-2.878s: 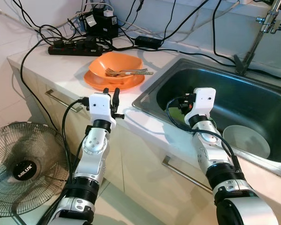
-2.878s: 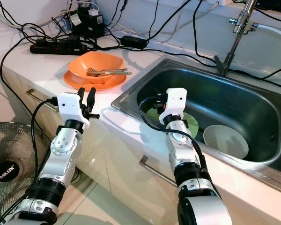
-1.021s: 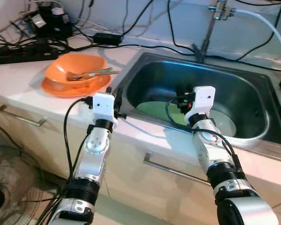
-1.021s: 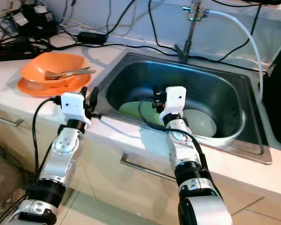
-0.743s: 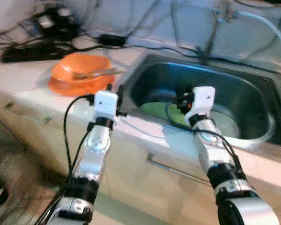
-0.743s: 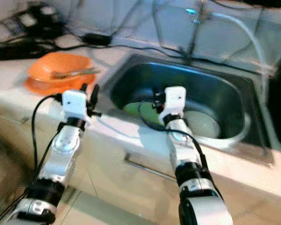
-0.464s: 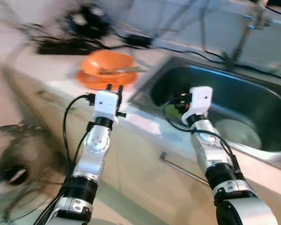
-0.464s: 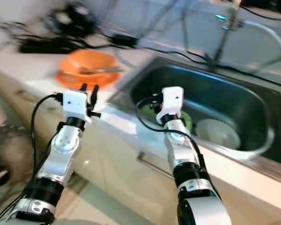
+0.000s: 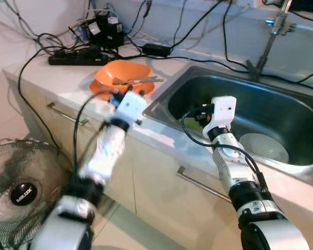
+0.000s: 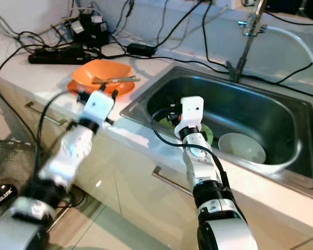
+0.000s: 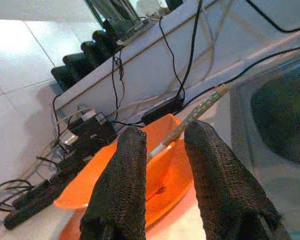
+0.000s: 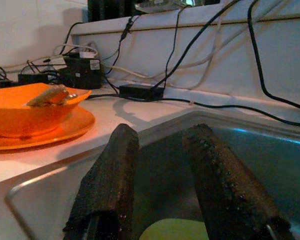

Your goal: Kitchen organization

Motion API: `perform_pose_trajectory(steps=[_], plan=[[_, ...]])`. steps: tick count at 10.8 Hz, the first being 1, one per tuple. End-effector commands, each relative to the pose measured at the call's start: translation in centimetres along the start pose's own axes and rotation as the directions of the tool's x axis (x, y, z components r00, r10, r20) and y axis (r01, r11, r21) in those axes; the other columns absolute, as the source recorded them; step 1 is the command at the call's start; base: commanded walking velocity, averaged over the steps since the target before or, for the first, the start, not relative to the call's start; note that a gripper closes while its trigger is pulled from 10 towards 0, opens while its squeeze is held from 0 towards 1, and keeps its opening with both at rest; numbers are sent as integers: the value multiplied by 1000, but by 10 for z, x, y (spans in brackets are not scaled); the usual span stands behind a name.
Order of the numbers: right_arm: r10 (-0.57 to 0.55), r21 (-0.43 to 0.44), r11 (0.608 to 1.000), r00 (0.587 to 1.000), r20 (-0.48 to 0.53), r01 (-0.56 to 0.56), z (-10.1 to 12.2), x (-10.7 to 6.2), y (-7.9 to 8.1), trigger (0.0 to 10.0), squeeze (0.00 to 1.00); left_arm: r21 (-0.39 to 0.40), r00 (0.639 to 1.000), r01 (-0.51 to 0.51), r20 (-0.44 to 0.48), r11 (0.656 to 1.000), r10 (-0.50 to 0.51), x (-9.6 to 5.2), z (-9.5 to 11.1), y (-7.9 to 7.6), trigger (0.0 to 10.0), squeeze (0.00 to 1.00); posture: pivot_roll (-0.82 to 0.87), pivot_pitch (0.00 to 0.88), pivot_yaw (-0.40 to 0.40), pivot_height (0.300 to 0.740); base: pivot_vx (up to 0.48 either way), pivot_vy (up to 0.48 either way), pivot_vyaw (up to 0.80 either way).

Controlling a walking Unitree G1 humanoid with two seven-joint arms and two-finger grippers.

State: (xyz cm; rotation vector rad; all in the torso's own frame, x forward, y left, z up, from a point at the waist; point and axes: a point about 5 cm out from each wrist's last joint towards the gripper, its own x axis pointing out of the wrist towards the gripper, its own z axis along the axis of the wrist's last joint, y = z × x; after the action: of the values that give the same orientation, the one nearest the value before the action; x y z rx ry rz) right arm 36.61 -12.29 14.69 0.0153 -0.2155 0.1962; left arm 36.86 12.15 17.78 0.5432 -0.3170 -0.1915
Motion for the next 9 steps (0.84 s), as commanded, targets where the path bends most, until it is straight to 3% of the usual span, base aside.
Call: perform_pose_trajectory(steps=[1,4,9], plan=[[-2,1,1000,1000,7,2,2,0,1,10000,0,27,1000,19,-23,999,-18,2,-3,0,10000,0,167,8,-4,740,0,0,0],[-3,2,1000,1000,-6,3,-2,-3,0,10000,0,108,999,12,-45,994,-7,5,-7,6,10000,0,167,17,-7,740,0,0,0],[5,13,1000,1000,-4,-5,-4,-9,5,10000,0,249,997,73,-26,966,-68,28,5,17,10000,0,153,44,2,740,0,0,0]])
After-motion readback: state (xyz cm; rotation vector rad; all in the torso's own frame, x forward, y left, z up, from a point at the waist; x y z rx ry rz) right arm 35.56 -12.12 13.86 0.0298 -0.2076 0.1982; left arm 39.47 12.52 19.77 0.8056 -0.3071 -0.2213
